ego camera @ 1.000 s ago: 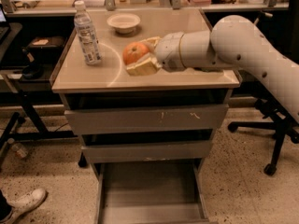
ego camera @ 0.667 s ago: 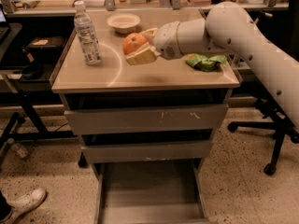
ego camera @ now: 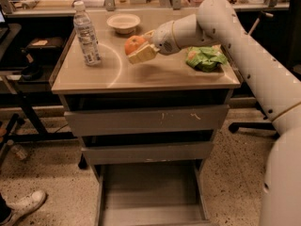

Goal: Pick orange from bottom drawer and place on counter

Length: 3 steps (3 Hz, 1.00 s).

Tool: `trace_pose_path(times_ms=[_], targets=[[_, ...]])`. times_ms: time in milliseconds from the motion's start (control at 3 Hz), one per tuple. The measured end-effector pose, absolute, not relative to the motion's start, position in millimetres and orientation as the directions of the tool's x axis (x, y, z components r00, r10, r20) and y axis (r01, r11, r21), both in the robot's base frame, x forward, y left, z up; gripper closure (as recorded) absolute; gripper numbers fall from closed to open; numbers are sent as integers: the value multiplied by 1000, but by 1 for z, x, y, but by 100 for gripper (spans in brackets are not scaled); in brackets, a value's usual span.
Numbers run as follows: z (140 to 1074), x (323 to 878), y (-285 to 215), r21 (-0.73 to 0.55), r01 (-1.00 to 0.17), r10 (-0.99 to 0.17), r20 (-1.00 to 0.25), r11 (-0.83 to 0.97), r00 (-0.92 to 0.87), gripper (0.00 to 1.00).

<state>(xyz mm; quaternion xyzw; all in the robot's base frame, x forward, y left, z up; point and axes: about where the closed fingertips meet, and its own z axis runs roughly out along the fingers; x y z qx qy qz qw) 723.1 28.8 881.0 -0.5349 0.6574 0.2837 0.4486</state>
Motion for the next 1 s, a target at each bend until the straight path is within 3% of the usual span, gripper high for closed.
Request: trace_pose_path(times_ms=[1000], targets=[[825,752,27,36,-967,-486,-860,251,-158,100]])
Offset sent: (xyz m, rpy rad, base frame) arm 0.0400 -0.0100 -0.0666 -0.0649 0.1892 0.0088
